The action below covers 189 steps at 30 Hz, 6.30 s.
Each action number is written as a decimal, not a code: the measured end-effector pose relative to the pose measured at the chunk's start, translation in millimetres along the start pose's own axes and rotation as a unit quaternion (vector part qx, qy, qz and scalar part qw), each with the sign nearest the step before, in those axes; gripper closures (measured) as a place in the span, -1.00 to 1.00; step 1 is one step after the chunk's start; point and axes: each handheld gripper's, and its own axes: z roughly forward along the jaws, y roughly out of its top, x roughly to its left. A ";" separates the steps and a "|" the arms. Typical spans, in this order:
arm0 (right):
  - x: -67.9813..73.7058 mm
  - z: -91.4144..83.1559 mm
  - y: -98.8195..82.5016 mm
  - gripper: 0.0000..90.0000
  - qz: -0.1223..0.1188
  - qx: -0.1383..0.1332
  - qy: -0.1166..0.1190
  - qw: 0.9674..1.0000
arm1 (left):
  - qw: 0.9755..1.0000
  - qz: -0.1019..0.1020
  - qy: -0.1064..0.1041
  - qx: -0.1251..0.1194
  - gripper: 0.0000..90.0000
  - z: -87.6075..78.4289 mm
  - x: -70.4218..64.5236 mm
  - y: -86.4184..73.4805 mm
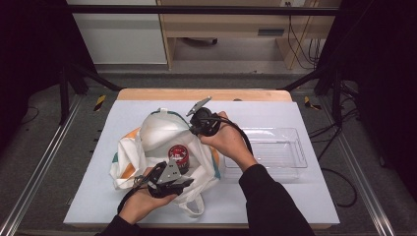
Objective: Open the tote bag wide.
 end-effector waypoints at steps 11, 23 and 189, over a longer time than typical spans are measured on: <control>-5.8 7.0 -1.3 0.93 0.006 0.008 -0.019 1.000 | 0.999 -0.039 0.005 -0.004 0.97 -7.8 -2.1 -9.1; -22.7 0.6 2.2 0.93 0.015 0.007 -0.056 0.998 | 0.997 -0.061 0.028 -0.030 0.99 -34.4 -9.0 -16.3; 71.9 18.3 -52.0 0.37 -0.009 0.049 -0.111 0.993 | 0.963 -0.191 0.189 -0.012 0.51 -67.1 73.1 -68.3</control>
